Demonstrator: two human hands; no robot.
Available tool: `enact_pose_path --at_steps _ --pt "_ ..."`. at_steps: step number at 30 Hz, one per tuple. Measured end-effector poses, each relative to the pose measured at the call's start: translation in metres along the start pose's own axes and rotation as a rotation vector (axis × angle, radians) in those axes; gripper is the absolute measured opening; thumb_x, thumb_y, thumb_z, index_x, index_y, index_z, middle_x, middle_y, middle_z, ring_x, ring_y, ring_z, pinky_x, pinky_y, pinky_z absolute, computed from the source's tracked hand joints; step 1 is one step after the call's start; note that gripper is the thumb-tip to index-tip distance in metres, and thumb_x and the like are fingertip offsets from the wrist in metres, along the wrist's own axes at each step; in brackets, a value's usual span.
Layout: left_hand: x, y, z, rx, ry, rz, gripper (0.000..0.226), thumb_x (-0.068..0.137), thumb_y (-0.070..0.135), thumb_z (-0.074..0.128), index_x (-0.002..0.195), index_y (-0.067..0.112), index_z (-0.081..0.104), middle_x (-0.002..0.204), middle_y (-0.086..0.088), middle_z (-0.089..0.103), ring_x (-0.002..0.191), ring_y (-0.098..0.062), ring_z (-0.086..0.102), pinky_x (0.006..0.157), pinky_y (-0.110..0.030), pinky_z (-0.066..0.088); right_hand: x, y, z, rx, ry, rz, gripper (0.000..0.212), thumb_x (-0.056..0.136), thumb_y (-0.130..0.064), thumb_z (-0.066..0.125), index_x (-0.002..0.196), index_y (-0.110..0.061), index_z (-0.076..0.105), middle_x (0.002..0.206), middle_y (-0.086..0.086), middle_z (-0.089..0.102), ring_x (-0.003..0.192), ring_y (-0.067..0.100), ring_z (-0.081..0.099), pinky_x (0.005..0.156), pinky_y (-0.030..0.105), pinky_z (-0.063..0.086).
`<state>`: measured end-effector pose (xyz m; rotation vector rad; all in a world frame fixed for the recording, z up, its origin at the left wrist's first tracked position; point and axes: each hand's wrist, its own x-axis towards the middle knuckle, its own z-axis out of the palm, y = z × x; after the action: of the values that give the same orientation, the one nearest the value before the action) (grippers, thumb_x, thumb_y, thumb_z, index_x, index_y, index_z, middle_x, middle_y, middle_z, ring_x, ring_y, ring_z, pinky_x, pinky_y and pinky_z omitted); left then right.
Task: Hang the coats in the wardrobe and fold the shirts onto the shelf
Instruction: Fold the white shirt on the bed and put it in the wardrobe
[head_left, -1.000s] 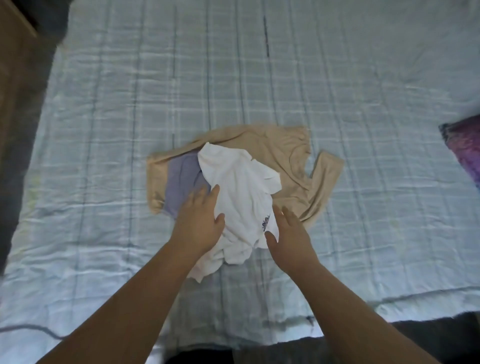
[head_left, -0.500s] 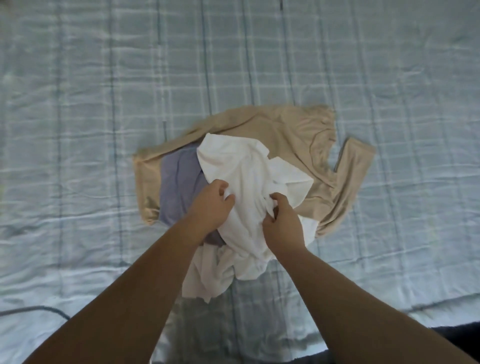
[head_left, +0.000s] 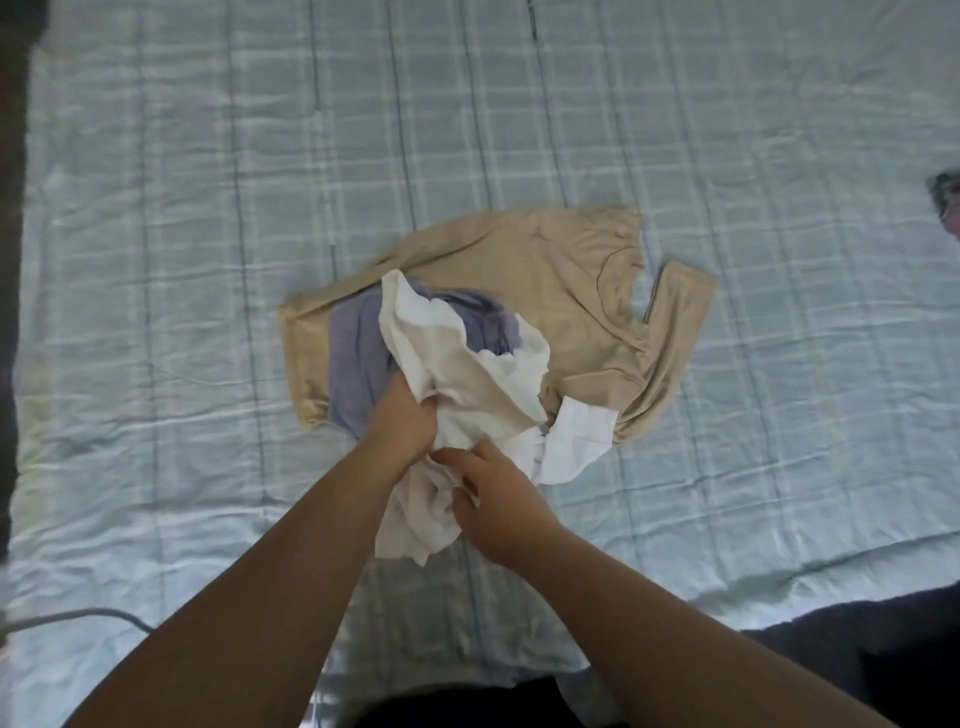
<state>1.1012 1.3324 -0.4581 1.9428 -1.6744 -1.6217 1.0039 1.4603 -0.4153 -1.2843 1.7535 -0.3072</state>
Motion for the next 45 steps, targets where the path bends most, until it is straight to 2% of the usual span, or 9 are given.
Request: enact_pose_path --at_steps 5,10,16,19,25,32,35,42,45 --pt "-0.029 -0.024 -0.019 -0.087 -0.093 -0.004 0.050 0.101 0.024 0.050 0.148 0.023 0.036 0.143 0.001 0.047 0.129 -0.022 0.046 0.109 -0.043 0.039 -0.023 0.004 -0.019 0.486 0.324 0.338 0.025 0.079 -0.003 0.050 0.077 -0.020 0.067 0.089 -0.003 0.062 0.080 0.014 0.060 0.074 0.027 0.048" --pt "-0.058 -0.021 -0.038 -0.164 -0.165 -0.014 0.063 0.091 0.044 0.059 0.149 0.029 0.037 0.143 0.006 0.047 0.126 -0.021 0.048 0.105 -0.046 0.043 -0.021 -0.012 -0.049 0.996 0.365 0.556 0.014 0.096 -0.020 0.056 0.106 -0.013 0.050 0.097 0.008 0.056 0.081 0.024 0.061 0.080 0.050 0.057" --pt "-0.081 -0.018 -0.057 -0.184 -0.335 -0.100 0.063 0.075 0.038 0.071 0.134 0.032 0.049 0.129 0.004 0.060 0.118 -0.022 0.057 0.097 -0.048 0.051 0.002 -0.033 -0.038 0.307 0.047 0.390 0.037 0.089 -0.026 0.064 0.123 -0.013 0.056 0.108 0.007 0.063 0.090 0.024 0.061 0.077 0.035 0.050" --pt "-0.082 -0.022 -0.074 -0.198 -0.047 -0.302 0.080 0.072 0.017 0.072 0.142 0.025 0.033 0.131 -0.006 0.051 0.112 -0.028 0.054 0.087 -0.040 0.050 -0.007 -0.038 -0.017 0.084 -0.163 0.291 0.035 0.085 -0.017 0.062 0.120 -0.022 0.064 0.118 0.002 0.064 0.106 0.024 0.059 0.084 0.031 0.047" --pt "-0.077 -0.013 -0.061 0.109 -0.053 0.094 0.044 0.088 0.013 0.061 0.131 0.019 0.053 0.134 -0.001 0.054 0.123 -0.020 0.052 0.093 -0.026 0.037 -0.036 -0.023 0.025 0.381 -0.128 0.370 0.042 0.089 -0.011 0.056 0.125 -0.030 0.063 0.109 -0.004 0.065 0.092 0.016 0.060 0.066 0.020 0.046" --pt "-0.070 -0.015 0.015 0.497 -0.226 0.164 0.076 0.081 0.043 0.073 0.145 0.026 0.035 0.145 -0.004 0.038 0.129 -0.029 0.039 0.104 -0.045 0.040 -0.040 0.033 0.003 0.522 0.164 0.575 0.023 0.089 -0.009 0.052 0.099 -0.024 0.066 0.099 0.005 0.070 0.084 0.023 0.064 0.074 0.037 0.052" --pt "-0.067 -0.022 0.019 0.734 -0.152 0.147 0.066 0.086 0.022 0.063 0.143 0.034 0.031 0.139 -0.007 0.034 0.121 -0.034 0.040 0.092 -0.047 0.044 -0.040 0.060 -0.004 0.515 0.203 0.634 0.028 0.088 -0.012 0.054 0.113 -0.020 0.063 0.088 0.001 0.066 0.072 0.019 0.060 0.068 0.036 0.052" --pt "-0.050 -0.046 -0.018 0.509 -0.108 0.138 0.046 0.086 0.035 0.055 0.130 0.025 0.053 0.121 -0.016 0.055 0.113 -0.034 0.054 0.089 -0.039 0.044 -0.017 0.065 0.023 0.535 0.132 0.495 0.072 0.083 -0.023 0.077 0.145 -0.025 0.041 0.126 -0.003 0.049 0.115 0.021 0.054 0.100 0.039 0.047" --pt "-0.057 -0.042 -0.048 0.398 -0.081 0.145 0.051 0.075 0.046 0.040 0.111 0.019 0.062 0.111 -0.013 0.063 0.103 -0.033 0.057 0.085 -0.038 0.047 -0.004 0.037 0.047 0.595 0.103 0.381 0.056 0.081 -0.019 0.077 0.131 -0.023 0.052 0.118 0.007 0.059 0.100 0.021 0.058 0.083 0.030 0.049"
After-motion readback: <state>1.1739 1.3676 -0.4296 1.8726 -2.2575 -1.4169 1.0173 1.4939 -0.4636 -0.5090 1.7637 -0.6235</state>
